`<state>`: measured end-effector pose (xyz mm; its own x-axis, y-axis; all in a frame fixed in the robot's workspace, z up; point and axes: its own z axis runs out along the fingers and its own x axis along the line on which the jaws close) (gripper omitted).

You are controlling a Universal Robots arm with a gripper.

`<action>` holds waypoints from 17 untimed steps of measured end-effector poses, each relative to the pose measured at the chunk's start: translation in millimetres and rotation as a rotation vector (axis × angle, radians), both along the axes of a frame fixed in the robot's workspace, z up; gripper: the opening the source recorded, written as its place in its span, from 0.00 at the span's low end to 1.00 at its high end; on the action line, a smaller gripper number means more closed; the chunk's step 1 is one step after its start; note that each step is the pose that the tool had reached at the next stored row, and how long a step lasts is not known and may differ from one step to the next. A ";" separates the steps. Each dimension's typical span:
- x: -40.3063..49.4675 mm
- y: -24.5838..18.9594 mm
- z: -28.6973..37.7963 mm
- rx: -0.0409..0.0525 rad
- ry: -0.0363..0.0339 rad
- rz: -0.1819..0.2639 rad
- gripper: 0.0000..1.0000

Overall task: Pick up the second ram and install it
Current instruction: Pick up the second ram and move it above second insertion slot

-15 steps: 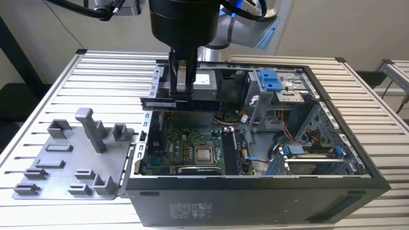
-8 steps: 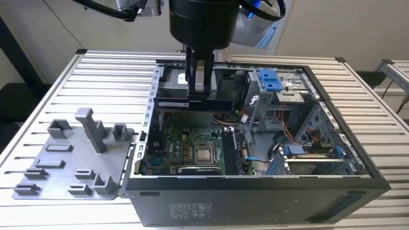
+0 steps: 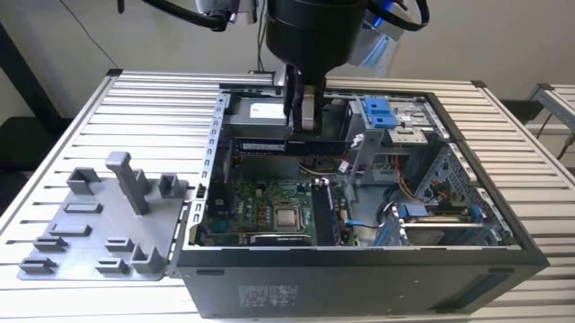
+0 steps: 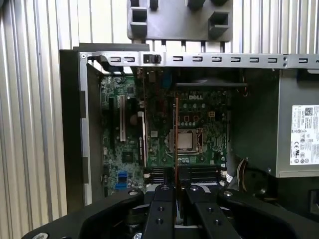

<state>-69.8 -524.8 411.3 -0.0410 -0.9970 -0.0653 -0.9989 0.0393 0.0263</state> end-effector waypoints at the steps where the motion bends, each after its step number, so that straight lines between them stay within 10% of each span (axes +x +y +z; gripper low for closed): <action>1: 2.6 0.0 0.0 0.0000 0.0000 0.000 0.14; 17: 46.6 0.0 0.0 0.0000 0.0000 0.000 0.14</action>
<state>-23.2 -524.8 411.3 -0.0409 -0.9970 -0.0653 -0.9989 0.0393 0.0263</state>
